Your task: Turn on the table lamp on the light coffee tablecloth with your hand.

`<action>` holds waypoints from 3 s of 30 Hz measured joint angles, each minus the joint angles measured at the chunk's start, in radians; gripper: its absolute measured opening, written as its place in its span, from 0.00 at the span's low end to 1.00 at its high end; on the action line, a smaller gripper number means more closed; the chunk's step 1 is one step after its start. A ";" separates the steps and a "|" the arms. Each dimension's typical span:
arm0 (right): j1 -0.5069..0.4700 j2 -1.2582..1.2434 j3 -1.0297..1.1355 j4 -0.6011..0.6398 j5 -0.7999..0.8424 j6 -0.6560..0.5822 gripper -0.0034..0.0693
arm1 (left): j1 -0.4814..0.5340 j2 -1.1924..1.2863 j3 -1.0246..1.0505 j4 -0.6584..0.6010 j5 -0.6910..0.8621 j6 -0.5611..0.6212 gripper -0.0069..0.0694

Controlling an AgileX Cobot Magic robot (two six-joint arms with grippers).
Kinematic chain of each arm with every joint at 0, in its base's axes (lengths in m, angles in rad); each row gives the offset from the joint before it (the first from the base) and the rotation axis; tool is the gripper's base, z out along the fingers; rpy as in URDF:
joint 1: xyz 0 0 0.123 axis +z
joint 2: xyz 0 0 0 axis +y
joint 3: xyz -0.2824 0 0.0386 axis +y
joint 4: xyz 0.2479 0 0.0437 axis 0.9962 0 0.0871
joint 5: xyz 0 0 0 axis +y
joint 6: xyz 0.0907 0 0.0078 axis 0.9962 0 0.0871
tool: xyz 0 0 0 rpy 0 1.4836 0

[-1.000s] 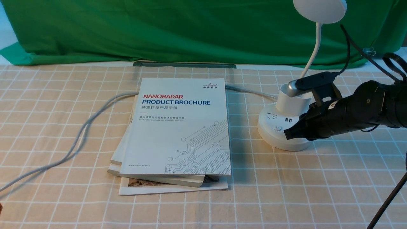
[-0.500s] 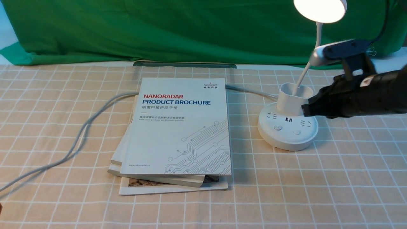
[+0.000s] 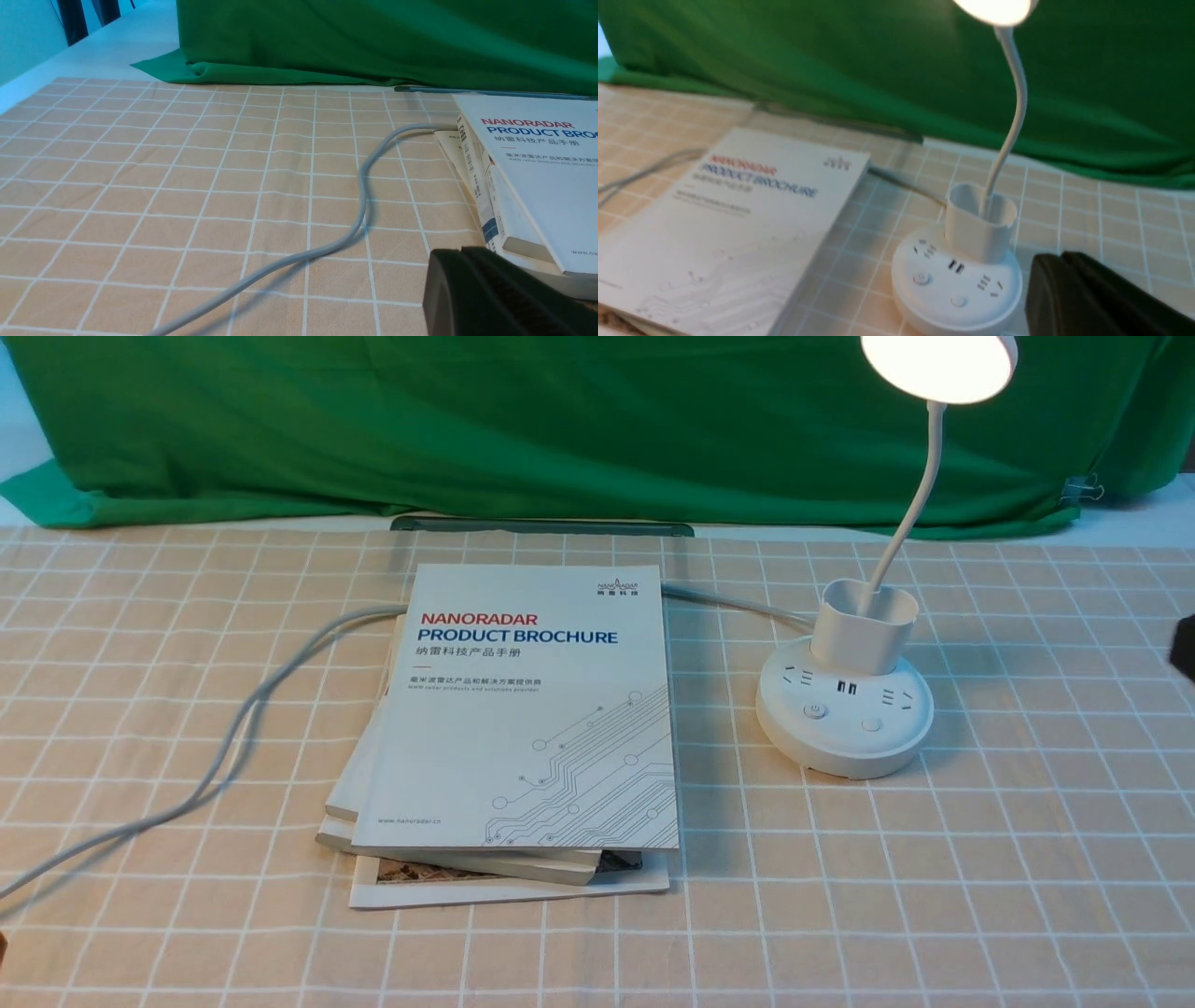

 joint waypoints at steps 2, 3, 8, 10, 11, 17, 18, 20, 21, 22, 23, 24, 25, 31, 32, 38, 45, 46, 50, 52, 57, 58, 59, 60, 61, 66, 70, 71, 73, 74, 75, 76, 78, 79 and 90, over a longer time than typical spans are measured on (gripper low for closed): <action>0.000 -0.056 0.001 0.000 0.010 0.000 0.10 | 0.000 0.000 0.000 0.000 0.000 0.000 0.12; 0.000 -0.090 0.001 0.000 0.013 0.000 0.10 | 0.000 0.000 0.000 0.000 0.000 0.000 0.12; 0.000 -0.204 0.003 0.001 0.020 0.001 0.11 | 0.000 0.000 0.000 0.000 0.000 0.000 0.12; 0.000 -0.213 0.006 -0.002 0.012 0.001 0.11 | 0.000 0.000 0.000 0.000 0.000 0.000 0.12; 0.000 -0.220 0.008 -0.011 -0.011 0.000 0.11 | 0.000 0.000 0.000 0.000 0.000 0.000 0.12; 0.000 -0.221 0.008 -0.025 -0.069 0.000 0.09 | 0.000 0.000 0.000 0.000 0.000 0.000 0.12; 0.000 -0.221 0.008 -0.025 -0.071 0.000 0.09 | 0.000 0.000 0.000 0.000 0.000 0.000 0.12; 0.000 -0.221 0.022 -0.025 -0.093 0.000 0.09 | 0.000 0.000 0.000 0.000 0.000 0.000 0.12; 0.000 -0.221 0.026 -0.025 -0.097 0.000 0.09 | 0.000 0.000 0.000 0.000 0.000 0.000 0.12; 0.000 -0.227 0.063 -0.027 -0.139 0.000 0.09 | 0.000 0.000 0.000 0.000 0.000 0.000 0.12; -0.003 -0.237 0.098 -0.027 -0.171 0.000 0.09 | 0.000 0.000 0.000 0.000 0.000 0.000 0.12; -0.010 -0.256 0.132 -0.029 -0.194 0.000 0.09 | 0.000 0.000 0.000 0.000 0.000 0.000 0.12; -0.026 -0.278 0.187 -0.033 -0.229 0.000 0.09 | 0.000 0.000 0.000 0.000 0.000 0.000 0.12; -0.187 -0.435 0.429 -0.223 -0.235 0.143 0.09 | 0.000 0.000 0.000 0.000 0.000 0.000 0.12; -0.227 -0.470 0.473 -0.283 -0.209 0.225 0.09 | 0.000 0.000 0.000 0.000 0.000 0.000 0.12; -0.289 -0.599 0.599 -0.388 -0.114 0.375 0.09 | 0.000 0.000 0.000 0.000 0.000 0.000 0.12; -0.205 -0.647 0.606 -0.430 -0.040 0.394 0.09 | 0.000 0.000 0.000 0.000 0.000 0.000 0.12; -0.195 -0.647 0.606 -0.433 -0.039 0.394 0.09 | 0.000 0.000 0.000 0.000 0.000 0.000 0.12; -0.189 -0.647 0.606 -0.438 -0.036 0.394 0.09 | 0.000 0.000 0.000 0.000 0.000 0.000 0.12; -0.191 -0.647 0.606 -0.440 -0.036 0.394 0.09 | 0.000 0.000 0.000 0.000 0.000 0.000 0.12; -0.229 -0.647 0.606 -0.440 -0.034 0.394 0.09 | 0.000 0.000 0.000 0.000 0.000 0.000 0.12; -0.234 -0.647 0.606 -0.440 -0.034 0.394 0.09 | 0.000 0.000 0.000 0.000 0.000 0.000 0.12; -0.250 -0.647 0.606 -0.440 -0.033 0.394 0.09 | 0.000 0.000 0.000 0.000 0.000 0.000 0.12; -0.253 -0.647 0.606 -0.440 -0.033 0.394 0.09 | 0.000 0.000 0.000 0.000 0.000 0.000 0.12; -0.259 -0.647 0.606 -0.440 -0.033 0.394 0.09 | 0.000 0.000 0.000 0.000 0.000 0.000 0.12; -0.261 -0.647 0.606 -0.426 -0.032 0.397 0.09 | 0.000 0.000 0.000 0.000 0.000 0.000 0.12; -0.261 -0.647 0.606 -0.409 -0.032 0.398 0.09 | 0.000 0.000 0.000 0.000 0.000 0.000 0.12; -0.261 -0.647 0.606 -0.407 -0.032 0.398 0.09 | 0.000 0.000 0.000 0.000 0.000 0.000 0.12; -0.261 -0.647 0.606 -0.406 -0.032 0.398 0.09 | 0.000 0.000 0.000 0.000 0.000 0.000 0.12; -0.261 -0.647 0.606 -0.406 -0.032 0.398 0.09 | 0.000 0.000 0.000 0.000 0.000 0.000 0.12; -0.261 -0.647 0.606 -0.406 -0.032 0.398 0.09 | 0.000 0.000 0.000 0.000 0.000 0.000 0.12; -0.261 -0.647 0.606 -0.406 -0.032 0.398 0.10 | 0.000 0.000 0.000 0.000 0.000 0.000 0.12; -0.261 -0.647 0.606 -0.405 -0.032 0.398 0.10 | 0.000 0.000 0.000 0.000 0.000 0.000 0.12; -0.261 -0.647 0.606 -0.405 -0.032 0.398 0.10 | 0.000 0.000 0.000 0.000 0.000 0.000 0.12; -0.261 -0.647 0.606 -0.403 -0.032 0.398 0.13 | 0.000 0.000 0.000 0.000 0.000 0.000 0.12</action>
